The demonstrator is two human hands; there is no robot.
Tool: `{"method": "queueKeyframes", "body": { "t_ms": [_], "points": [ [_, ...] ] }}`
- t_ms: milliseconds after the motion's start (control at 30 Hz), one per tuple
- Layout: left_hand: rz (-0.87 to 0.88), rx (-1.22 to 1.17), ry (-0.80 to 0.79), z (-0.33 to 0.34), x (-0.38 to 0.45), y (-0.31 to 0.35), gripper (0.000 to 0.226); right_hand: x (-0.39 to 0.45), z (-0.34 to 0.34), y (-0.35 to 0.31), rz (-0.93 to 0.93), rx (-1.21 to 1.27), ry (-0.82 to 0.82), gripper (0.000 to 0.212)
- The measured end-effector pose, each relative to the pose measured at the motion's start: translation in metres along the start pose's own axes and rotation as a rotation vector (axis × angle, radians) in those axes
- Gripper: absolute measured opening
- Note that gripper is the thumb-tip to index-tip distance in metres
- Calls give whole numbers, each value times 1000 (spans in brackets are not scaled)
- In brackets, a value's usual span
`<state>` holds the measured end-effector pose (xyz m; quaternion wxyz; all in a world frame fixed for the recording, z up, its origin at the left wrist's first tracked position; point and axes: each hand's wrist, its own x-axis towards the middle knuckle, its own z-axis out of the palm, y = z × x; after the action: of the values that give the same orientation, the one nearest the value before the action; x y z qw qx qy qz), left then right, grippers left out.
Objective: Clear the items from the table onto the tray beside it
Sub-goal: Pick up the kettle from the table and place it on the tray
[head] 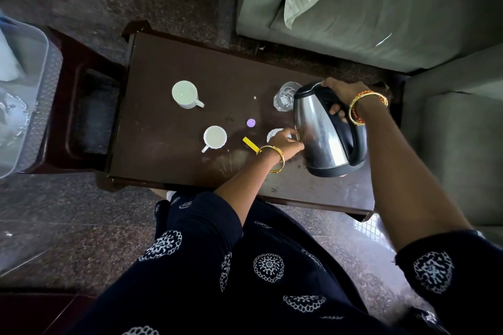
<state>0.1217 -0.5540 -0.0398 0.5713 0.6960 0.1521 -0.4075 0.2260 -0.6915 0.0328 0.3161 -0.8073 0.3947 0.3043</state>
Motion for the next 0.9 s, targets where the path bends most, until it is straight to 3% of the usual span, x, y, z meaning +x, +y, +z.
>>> {"method": "queueKeyframes", "body": {
  "t_ms": [133, 433, 900],
  "points": [
    [-8, -5, 13, 0, 2, -2, 31, -5, -4, -1, 13, -30, -6, 56],
    [-8, -28, 16, 2, 0, 1, 7, -15, -15, -5, 16, -73, -17, 53],
    [-7, -97, -4, 4, -10, 2, 21, -18, -21, -5, 24, -103, -22, 46]
  ]
}}
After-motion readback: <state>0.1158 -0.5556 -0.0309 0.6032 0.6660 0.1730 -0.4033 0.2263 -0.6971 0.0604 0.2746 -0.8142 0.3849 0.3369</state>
